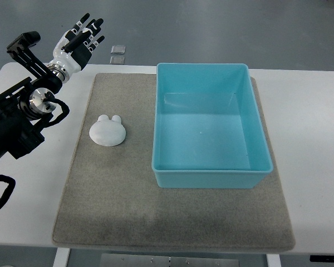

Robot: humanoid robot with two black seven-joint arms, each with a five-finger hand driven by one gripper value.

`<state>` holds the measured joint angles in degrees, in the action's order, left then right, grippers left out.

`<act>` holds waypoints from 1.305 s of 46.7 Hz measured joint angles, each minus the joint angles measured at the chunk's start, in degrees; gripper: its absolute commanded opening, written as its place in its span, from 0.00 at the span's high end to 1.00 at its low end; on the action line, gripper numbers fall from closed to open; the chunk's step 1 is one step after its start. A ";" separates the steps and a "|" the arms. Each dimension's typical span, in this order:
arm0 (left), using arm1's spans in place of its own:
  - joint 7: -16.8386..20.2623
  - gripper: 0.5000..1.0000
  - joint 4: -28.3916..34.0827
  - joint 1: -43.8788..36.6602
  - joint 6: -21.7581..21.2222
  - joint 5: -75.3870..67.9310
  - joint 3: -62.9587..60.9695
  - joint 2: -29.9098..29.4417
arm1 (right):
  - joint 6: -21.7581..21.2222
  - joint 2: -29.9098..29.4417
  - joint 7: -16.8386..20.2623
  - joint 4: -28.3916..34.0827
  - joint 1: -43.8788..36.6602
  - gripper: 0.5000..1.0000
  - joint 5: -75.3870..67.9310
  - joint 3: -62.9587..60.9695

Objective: Place white toy into blue box with left hand
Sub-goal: 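Extend the left hand forward over the mat toward the white rabbit toy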

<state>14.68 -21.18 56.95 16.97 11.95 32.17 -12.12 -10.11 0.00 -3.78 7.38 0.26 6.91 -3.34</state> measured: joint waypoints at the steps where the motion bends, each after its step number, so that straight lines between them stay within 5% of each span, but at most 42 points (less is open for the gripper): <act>1: 0.00 0.02 0.00 0.00 0.00 0.00 0.00 0.00 | 0.00 0.00 0.00 0.00 0.00 0.13 0.00 0.00; 61: 0.00 0.02 -4.42 0.45 0.49 -11.91 -4.98 -3.68 | 0.00 0.00 0.00 0.00 0.00 0.13 0.00 0.00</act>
<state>14.68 -25.60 57.40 17.45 0.04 27.18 -15.80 -10.11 0.00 -3.78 7.38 0.26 6.91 -3.34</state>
